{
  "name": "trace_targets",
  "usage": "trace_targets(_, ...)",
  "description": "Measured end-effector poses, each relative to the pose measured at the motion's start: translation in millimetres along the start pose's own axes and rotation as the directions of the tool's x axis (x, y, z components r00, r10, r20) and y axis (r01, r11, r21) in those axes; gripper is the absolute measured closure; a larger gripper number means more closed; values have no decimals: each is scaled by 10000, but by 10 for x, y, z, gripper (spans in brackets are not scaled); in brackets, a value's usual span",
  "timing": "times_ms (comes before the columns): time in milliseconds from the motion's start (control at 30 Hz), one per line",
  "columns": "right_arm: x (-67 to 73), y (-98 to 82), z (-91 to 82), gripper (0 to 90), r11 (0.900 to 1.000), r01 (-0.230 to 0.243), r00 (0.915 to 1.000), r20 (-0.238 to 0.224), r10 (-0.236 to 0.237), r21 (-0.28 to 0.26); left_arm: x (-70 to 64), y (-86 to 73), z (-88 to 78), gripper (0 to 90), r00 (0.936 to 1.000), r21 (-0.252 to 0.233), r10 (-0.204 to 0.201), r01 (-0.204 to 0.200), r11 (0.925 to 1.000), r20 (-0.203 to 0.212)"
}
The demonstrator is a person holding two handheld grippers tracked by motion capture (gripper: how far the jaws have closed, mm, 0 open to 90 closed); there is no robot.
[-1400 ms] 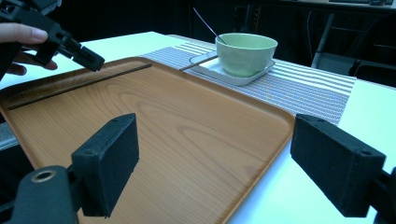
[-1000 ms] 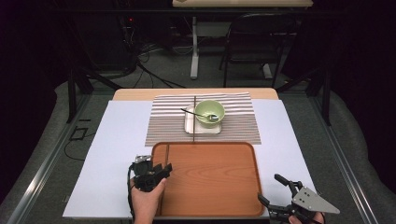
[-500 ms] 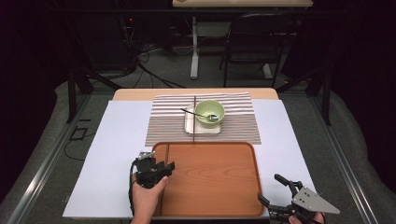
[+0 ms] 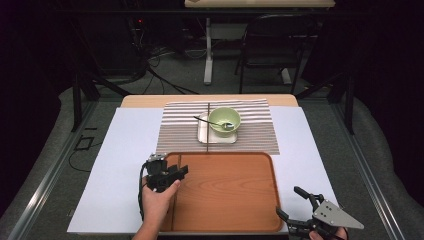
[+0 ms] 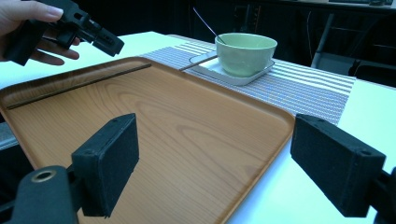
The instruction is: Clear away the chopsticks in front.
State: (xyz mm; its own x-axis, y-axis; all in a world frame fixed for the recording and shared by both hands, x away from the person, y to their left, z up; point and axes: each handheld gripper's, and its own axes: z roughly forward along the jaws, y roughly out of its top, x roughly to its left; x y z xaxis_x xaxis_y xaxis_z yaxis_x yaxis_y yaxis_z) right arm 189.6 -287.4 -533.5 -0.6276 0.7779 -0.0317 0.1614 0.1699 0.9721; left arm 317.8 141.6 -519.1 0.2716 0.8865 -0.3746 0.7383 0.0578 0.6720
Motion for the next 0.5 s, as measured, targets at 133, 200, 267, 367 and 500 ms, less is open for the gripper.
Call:
trace_targets(133, 0, 0, 1, 148, 10000, -4, 10000, -7, 4, 1, 19, 55, 26, 506, 9988, -502, 482, -477, 9976, 93)
trace_targets(200, 1, 0, 0, 149, 10000, -30, 10000, -8, 30, 5, 14, 87, 34, 517, 9987, -363, 505, -504, 9981, 16)
trace_targets(267, -2, -1, 2, 149, 10000, -40, 10000, -22, 40, 6, 7, 148, 65, 520, 9993, 79, 377, -376, 9993, -47)
trace_targets(367, -1, 0, 3, 148, 10000, -32, 10000, -13, 32, 14, -7, 204, 107, 447, 9990, 354, 420, -414, 9985, -167)
trace_targets(500, -4, -1, 5, 149, 10000, -54, 10000, -11, 54, 14, -9, 282, 148, 332, 9998, 387, 173, -178, 9991, 132)
